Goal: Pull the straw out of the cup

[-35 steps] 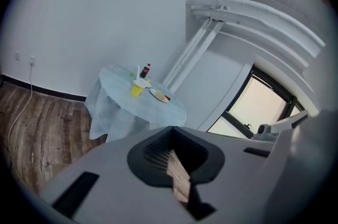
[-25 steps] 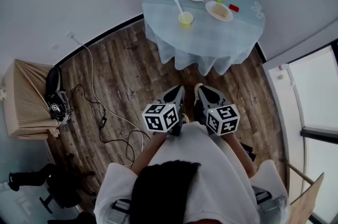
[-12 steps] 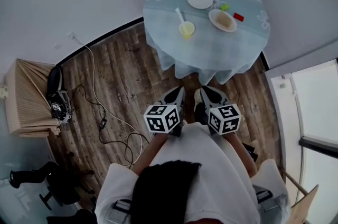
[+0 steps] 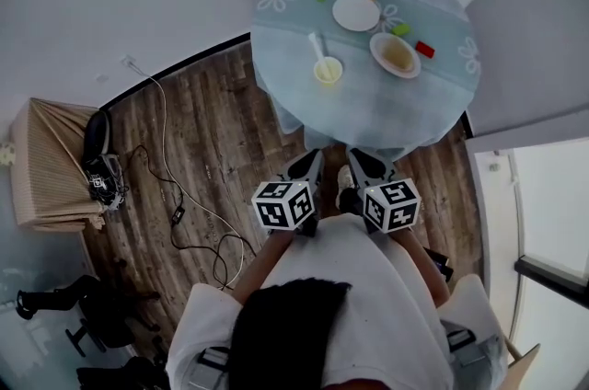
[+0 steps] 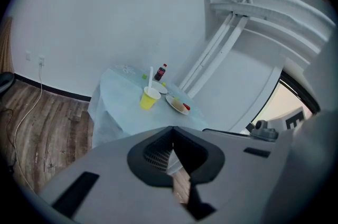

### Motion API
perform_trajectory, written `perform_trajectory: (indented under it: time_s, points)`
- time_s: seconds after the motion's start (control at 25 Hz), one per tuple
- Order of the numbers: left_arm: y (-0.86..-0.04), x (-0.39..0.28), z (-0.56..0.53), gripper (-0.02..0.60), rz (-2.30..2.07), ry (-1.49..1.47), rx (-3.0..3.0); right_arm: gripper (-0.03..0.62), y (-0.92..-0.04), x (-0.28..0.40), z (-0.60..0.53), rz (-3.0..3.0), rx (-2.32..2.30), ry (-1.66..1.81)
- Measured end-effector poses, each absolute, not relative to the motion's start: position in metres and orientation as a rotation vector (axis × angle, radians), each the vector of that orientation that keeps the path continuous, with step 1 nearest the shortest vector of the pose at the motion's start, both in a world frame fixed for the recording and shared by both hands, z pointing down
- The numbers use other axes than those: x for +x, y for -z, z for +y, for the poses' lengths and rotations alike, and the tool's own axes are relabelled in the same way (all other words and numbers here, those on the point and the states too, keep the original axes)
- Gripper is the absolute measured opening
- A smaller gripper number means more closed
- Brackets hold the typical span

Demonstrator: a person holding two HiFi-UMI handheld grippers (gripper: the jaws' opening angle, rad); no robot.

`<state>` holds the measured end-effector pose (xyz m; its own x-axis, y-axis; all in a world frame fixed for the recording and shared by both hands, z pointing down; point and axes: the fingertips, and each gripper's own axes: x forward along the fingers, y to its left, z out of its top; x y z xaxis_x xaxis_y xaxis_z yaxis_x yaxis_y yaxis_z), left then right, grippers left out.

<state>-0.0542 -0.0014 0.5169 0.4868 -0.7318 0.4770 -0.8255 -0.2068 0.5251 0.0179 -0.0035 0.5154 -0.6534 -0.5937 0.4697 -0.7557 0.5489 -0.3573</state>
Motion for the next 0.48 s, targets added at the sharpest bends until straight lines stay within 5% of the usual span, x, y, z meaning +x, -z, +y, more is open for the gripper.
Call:
perform_trajectory:
  time_s: [0.48]
  points:
    - [-0.509, -0.045, -0.054, 0.009, -1.340, -0.177, 1.967, 0.037, -0.507, 0.028, -0.065, -2.557, 1.058, -0.779]
